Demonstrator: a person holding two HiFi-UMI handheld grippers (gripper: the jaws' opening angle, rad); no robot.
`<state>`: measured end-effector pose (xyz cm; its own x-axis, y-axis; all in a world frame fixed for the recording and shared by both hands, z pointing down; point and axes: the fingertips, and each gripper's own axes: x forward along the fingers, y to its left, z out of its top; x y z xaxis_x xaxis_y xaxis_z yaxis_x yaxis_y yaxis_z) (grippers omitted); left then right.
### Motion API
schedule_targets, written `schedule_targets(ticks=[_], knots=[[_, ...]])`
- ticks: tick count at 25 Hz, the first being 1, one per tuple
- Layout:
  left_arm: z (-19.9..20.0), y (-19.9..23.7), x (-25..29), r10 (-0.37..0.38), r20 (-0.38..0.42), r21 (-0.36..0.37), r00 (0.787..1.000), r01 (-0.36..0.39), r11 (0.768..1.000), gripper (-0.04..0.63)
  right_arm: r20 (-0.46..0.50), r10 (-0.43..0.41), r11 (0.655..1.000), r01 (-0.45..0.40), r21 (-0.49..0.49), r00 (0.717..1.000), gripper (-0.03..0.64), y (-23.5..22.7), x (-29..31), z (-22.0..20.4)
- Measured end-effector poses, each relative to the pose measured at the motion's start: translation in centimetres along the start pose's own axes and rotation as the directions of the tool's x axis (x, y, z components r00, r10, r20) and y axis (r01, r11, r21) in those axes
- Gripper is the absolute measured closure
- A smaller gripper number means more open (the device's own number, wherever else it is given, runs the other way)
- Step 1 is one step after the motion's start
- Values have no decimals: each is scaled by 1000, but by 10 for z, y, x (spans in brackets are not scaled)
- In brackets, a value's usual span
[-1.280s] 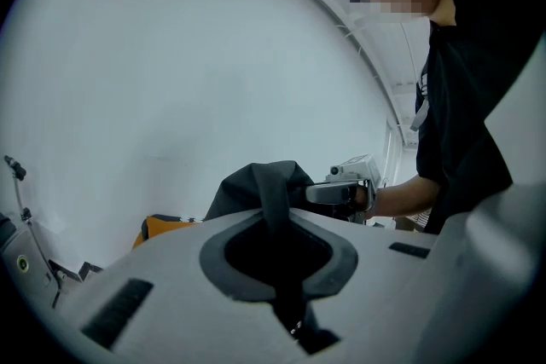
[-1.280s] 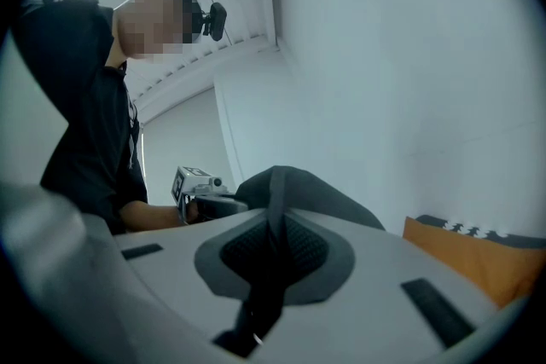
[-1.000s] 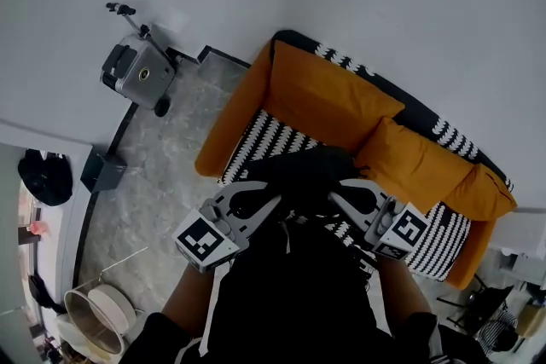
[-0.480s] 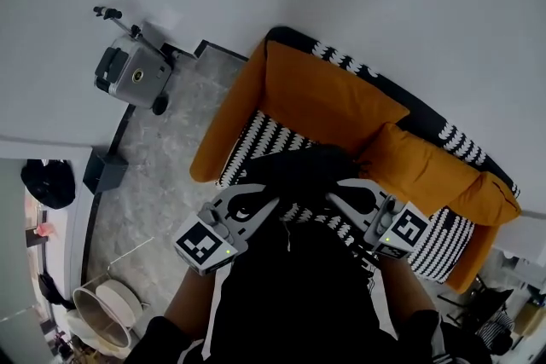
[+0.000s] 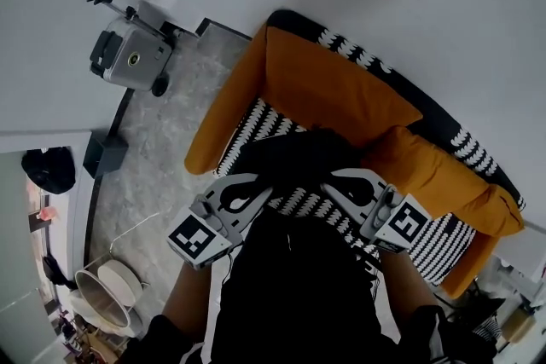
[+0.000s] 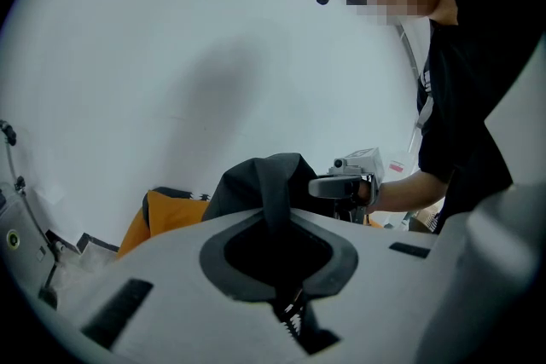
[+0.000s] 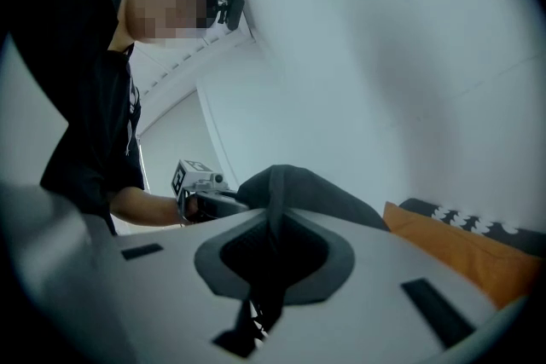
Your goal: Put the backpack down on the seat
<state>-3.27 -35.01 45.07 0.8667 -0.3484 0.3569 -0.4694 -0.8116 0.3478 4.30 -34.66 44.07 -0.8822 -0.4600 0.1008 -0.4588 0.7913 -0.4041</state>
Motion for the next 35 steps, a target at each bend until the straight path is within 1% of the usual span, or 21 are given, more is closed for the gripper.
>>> schedule_targets(ticks=[5, 9, 12, 15, 19, 21, 24, 26, 31, 33, 35], knots=[[-9, 22, 16, 30, -17, -12, 999, -30, 999, 566, -27, 8, 1000, -8, -7, 1000, 584, -23, 8, -12], [-18, 38, 34, 30, -33, -7, 999, -30, 1000, 566, -27, -5, 1000, 5, -3, 1000, 584, -45, 11, -21], [-27, 50, 50, 3, -56, -3, 998, -3, 1000, 566, -4, -35, 999, 35, 31, 999, 584, -62, 12, -30], [-33, 62, 60, -39, -64, -13, 997, 38, 999, 566, -6, -64, 997, 64, 53, 998, 584, -76, 18, -39], [-40, 80, 75, -75, -89, -28, 993, 72, 997, 566, 9, -87, 993, 86, 78, 996, 584, -98, 25, -45], [-41, 89, 81, -89, -87, -31, 992, 87, 996, 566, 8, -99, 991, 98, 92, 995, 584, -104, 29, -48], [-46, 102, 85, -93, -92, -42, 991, 90, 995, 566, -6, -108, 989, 109, 105, 994, 584, -112, 36, -56], [-50, 112, 91, -93, -103, -39, 990, 89, 995, 566, -13, -123, 986, 124, 112, 992, 584, -119, 41, -62], [-60, 136, 102, -95, -102, -27, 990, 93, 995, 566, -33, -146, 983, 149, 109, 989, 584, -133, 55, -75], [-66, 134, 110, -95, -115, -12, 989, 94, 995, 566, -46, -152, 983, 155, 94, 987, 584, -134, 48, -82], [-70, 114, 126, -97, -120, 6, 988, 99, 995, 566, -44, -158, 982, 162, 94, 986, 584, -132, 22, -88]])
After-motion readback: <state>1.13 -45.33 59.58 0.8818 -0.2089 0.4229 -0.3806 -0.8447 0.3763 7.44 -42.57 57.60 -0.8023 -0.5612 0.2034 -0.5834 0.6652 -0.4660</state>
